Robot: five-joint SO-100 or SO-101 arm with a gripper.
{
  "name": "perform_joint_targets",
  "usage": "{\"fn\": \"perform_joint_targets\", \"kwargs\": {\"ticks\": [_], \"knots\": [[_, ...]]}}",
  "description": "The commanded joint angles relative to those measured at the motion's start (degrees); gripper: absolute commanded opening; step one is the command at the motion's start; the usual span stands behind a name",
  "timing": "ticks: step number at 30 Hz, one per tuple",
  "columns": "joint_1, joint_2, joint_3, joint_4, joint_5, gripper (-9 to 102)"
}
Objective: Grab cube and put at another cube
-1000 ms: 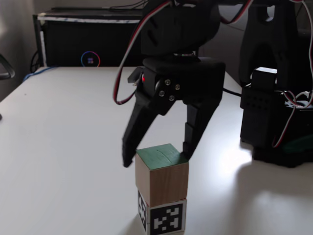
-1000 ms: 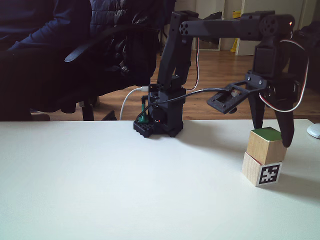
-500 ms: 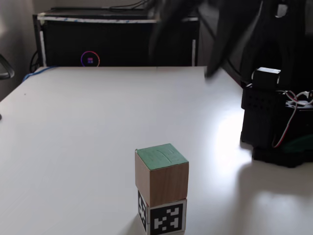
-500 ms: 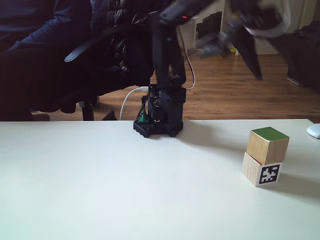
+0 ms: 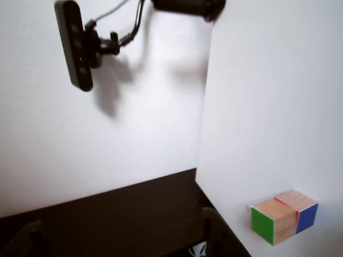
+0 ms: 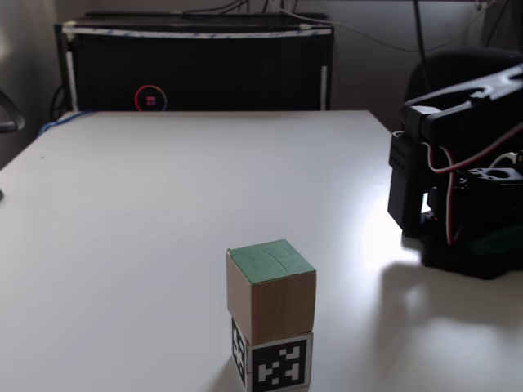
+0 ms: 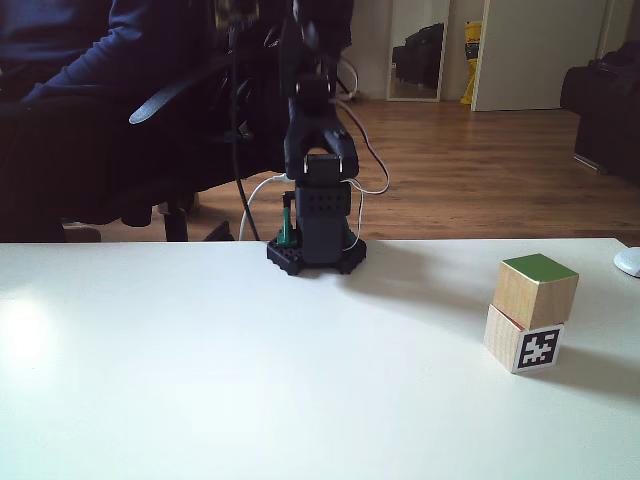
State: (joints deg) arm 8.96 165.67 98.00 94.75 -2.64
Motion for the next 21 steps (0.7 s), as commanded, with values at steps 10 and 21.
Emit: {"fn": "perform_joint_targets", "kwargs": {"ticks": [10,21], "knots": [[1.05,22.76,48.25,-15.03,-0.62,21],[-0.53,22.76,72.42,-23.03,-0.44,0]]}}
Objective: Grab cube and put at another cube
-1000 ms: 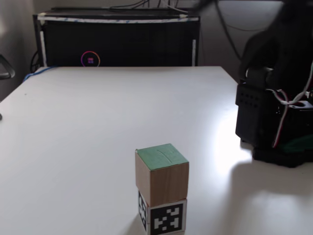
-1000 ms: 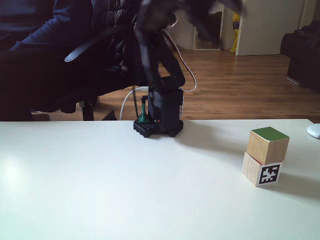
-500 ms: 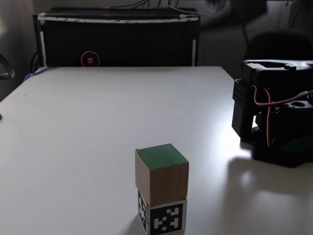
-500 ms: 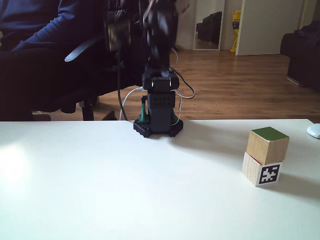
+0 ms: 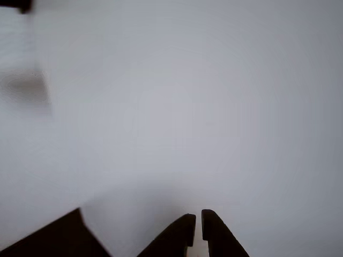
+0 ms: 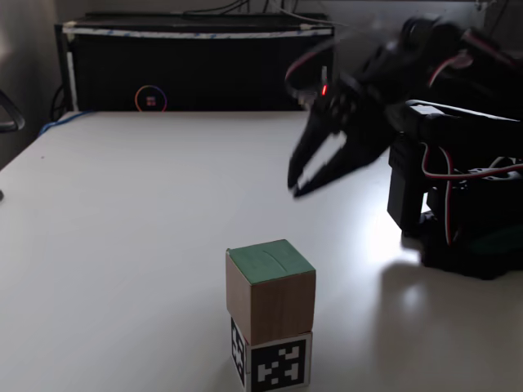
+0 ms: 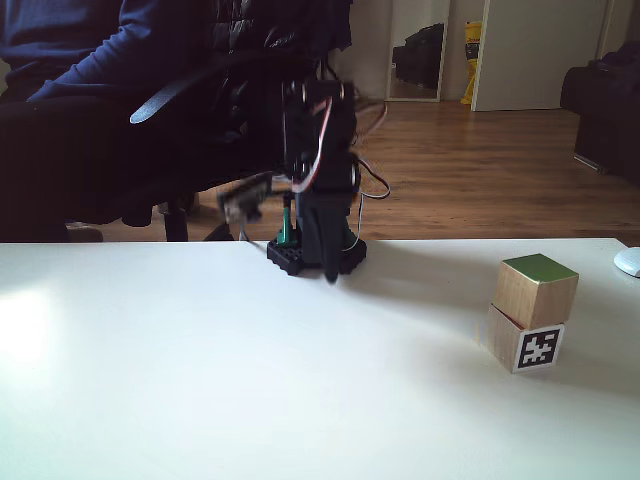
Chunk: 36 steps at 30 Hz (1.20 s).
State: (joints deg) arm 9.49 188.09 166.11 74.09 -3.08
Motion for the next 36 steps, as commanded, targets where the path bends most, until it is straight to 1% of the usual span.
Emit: {"fn": "perform_joint_targets", "kwargs": {"ticks": [1,3,36], "knots": [[-1.32,0.35,4.31,-2.11,-0.35,0],[-1.58,0.35,3.96,-0.18,-0.97,0],[-0.79,0.35,3.96,-0.09,-1.49,0]]}}
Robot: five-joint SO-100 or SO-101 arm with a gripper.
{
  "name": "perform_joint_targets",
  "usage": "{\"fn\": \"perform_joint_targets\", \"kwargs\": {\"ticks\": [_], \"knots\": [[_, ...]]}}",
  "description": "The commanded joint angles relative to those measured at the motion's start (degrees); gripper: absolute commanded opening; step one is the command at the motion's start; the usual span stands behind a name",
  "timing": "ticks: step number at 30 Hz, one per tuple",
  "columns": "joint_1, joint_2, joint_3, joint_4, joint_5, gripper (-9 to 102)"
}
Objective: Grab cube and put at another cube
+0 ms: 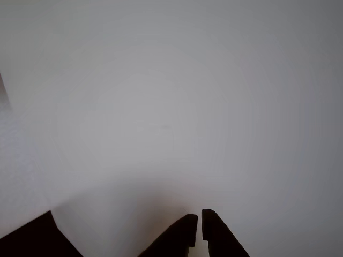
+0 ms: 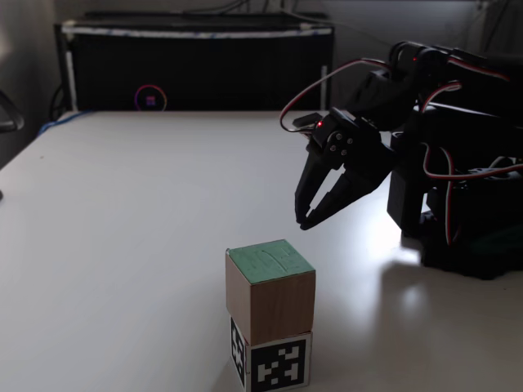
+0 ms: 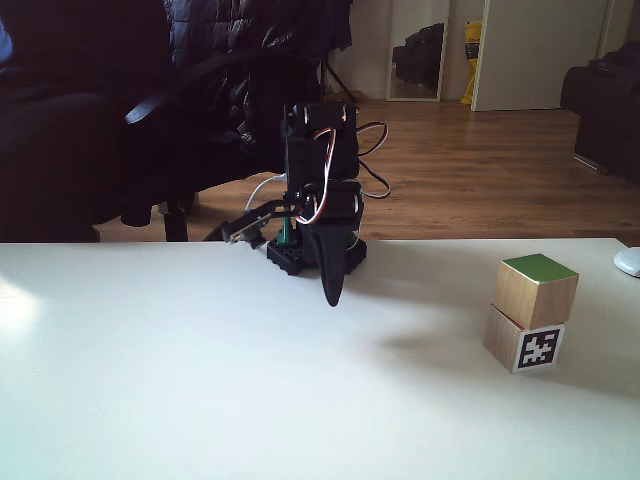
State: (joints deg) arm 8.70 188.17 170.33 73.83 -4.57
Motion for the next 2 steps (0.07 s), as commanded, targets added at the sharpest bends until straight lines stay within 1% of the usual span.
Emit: {"fn": "perform_joint_targets", "kwargs": {"ticks": [1,2], "knots": [[0.00,0.26,-0.26,0.18,0.00,0],[0.00,0.26,-0.26,0.18,0.00,0]]}}
